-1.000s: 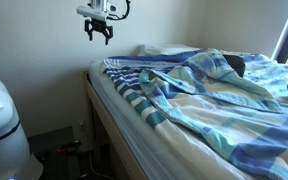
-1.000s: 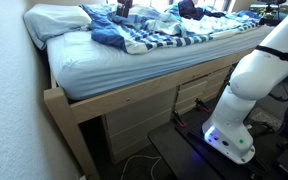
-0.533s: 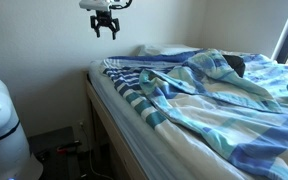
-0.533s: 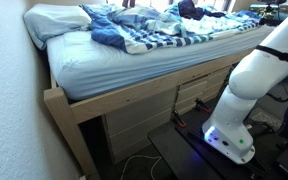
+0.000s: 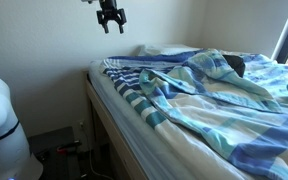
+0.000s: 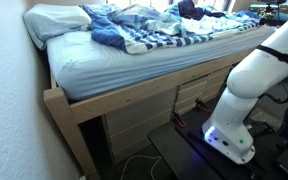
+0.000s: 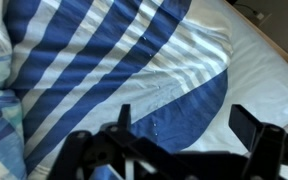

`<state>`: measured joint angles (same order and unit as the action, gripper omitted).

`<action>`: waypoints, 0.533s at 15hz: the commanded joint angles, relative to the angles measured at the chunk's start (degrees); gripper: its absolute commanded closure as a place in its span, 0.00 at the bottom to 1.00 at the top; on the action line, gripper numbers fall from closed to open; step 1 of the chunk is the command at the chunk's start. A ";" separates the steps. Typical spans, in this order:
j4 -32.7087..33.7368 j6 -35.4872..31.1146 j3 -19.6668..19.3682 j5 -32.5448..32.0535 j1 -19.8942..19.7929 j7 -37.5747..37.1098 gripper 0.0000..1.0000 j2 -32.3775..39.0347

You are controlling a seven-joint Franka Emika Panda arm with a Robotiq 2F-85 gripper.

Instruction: Spread out the corner of the duvet

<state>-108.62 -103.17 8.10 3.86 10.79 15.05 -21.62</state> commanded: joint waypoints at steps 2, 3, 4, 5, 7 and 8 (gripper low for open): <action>-0.96 -0.22 -0.01 -4.27 -2.39 -6.54 0.00 -2.44; -1.13 -0.17 0.07 -5.55 -3.06 -8.17 0.00 -2.74; -1.37 -0.01 -0.08 -6.30 -3.57 -9.45 0.00 -3.06; -1.79 0.19 -0.11 -7.05 -4.03 -10.78 0.00 -3.46; -2.80 0.65 -0.28 -8.20 -4.96 -13.03 0.00 -4.25; -3.74 0.53 -0.49 -8.45 -5.40 -14.21 0.00 -4.81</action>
<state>-109.47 -103.08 7.76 -2.96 6.60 4.55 -23.79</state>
